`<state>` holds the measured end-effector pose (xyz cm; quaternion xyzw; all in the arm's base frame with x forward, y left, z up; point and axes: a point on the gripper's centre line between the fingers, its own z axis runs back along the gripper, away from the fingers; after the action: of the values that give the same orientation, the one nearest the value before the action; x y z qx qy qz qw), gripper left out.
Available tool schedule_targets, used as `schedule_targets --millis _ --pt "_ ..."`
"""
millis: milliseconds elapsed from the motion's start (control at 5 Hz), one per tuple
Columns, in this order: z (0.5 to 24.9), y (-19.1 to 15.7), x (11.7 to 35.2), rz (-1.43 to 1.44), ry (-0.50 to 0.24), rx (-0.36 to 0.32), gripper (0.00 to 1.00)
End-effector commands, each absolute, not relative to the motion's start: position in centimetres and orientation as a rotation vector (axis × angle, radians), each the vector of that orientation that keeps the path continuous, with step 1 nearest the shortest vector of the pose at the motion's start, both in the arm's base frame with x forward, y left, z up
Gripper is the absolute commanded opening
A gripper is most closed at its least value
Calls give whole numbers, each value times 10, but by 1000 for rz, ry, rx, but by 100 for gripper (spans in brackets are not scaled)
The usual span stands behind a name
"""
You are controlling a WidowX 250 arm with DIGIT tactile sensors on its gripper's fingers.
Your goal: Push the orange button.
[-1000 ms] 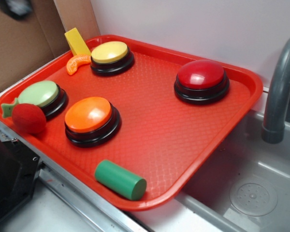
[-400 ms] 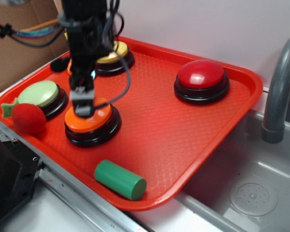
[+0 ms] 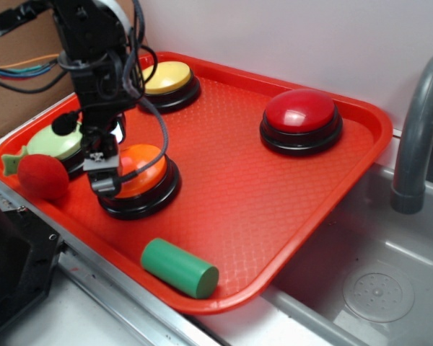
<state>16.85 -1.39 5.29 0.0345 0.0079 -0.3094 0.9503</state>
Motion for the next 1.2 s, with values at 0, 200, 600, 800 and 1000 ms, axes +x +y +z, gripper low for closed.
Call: schedule_targets --millis 0,200,600,800,1000 --pt "35 -39 191 -688 -8 59 100" --pt "47 -40 188 -676 -21 63 100" --pt "125 -31 180 -534 5 41 100" --pt "131 -30 183 -492 47 5 100" --pt "131 -31 188 -468 88 -11 100"
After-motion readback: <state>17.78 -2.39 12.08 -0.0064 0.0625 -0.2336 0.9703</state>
